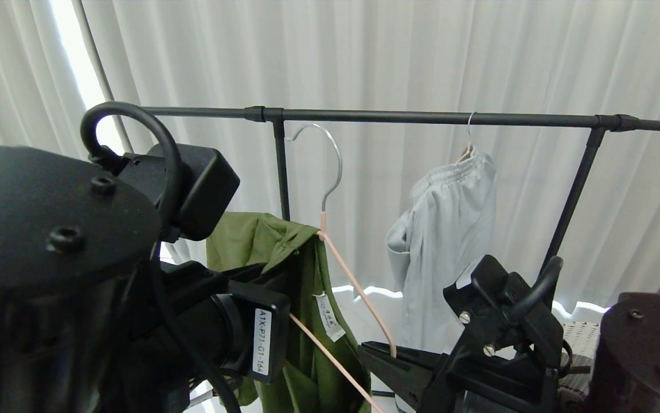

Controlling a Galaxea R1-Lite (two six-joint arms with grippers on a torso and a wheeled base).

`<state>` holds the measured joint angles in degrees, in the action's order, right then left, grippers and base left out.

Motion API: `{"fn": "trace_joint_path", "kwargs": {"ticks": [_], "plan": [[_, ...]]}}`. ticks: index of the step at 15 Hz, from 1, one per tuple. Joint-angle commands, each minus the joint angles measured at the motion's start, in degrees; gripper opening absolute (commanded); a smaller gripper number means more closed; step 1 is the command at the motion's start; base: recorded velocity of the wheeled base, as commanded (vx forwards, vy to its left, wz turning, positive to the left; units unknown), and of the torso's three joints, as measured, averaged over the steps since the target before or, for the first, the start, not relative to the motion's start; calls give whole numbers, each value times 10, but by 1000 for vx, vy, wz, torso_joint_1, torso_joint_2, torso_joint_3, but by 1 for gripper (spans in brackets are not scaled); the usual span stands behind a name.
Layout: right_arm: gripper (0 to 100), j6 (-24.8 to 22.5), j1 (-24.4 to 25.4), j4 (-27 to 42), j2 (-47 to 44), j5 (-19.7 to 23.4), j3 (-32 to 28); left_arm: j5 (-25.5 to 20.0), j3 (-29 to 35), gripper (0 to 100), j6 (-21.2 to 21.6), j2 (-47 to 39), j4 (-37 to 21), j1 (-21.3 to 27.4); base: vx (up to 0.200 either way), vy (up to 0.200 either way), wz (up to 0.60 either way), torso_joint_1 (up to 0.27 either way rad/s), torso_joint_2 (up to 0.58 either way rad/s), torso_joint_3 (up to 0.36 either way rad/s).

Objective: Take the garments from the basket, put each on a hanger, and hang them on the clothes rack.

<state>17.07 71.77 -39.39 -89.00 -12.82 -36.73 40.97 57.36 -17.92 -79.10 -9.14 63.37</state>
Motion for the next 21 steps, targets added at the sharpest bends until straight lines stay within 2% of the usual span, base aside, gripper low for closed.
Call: {"fn": "trace_joint_path", "kwargs": {"ticks": [1, 5, 9, 11, 13, 15, 17, 19, 21], "plan": [[0, -2, 1, -8, 1, -4, 4, 0, -1, 100, 0, 1, 0, 0, 0, 0, 0, 0, 0, 0], [0, -7, 0, -25, 8, -13, 10, 1, -28, 100, 1, 18, 0, 0, 0, 0, 0, 0, 0, 0], [0, -24, 0, -26, 50, -13, 68, 1, -66, 100, 6, 57, 0, 1, 0, 0, 0, 0, 0, 0], [0, -34, 0, -25, 74, -10, 105, -5, -102, 100, 43, 103, 0, 2, 0, 0, 0, 0, 0, 0], [0, -55, 0, -25, 97, 3, 148, -53, -140, 100, 94, 159, 1, 2, 0, 0, 0, 0, 0, 0], [0, -72, 1, -25, 125, 42, 182, -104, -180, 100, 144, 211, 0, 1, 0, 0, 0, 0, 0, 0], [0, -95, 1, -25, 144, 77, 205, -128, -211, 100, 185, 235, 0, 1, 0, 0, 0, 0, 0, 0], [0, -133, 4, -25, 159, 113, 235, -186, -229, 100, 244, 248, 1, 1, 0, 0, 0, 0, 0, 0], [0, -143, 24, -24, 160, 124, 243, -237, -228, 100, 257, 244, 2, 13, 0, 0, 0, 0, 0, 0]]}}
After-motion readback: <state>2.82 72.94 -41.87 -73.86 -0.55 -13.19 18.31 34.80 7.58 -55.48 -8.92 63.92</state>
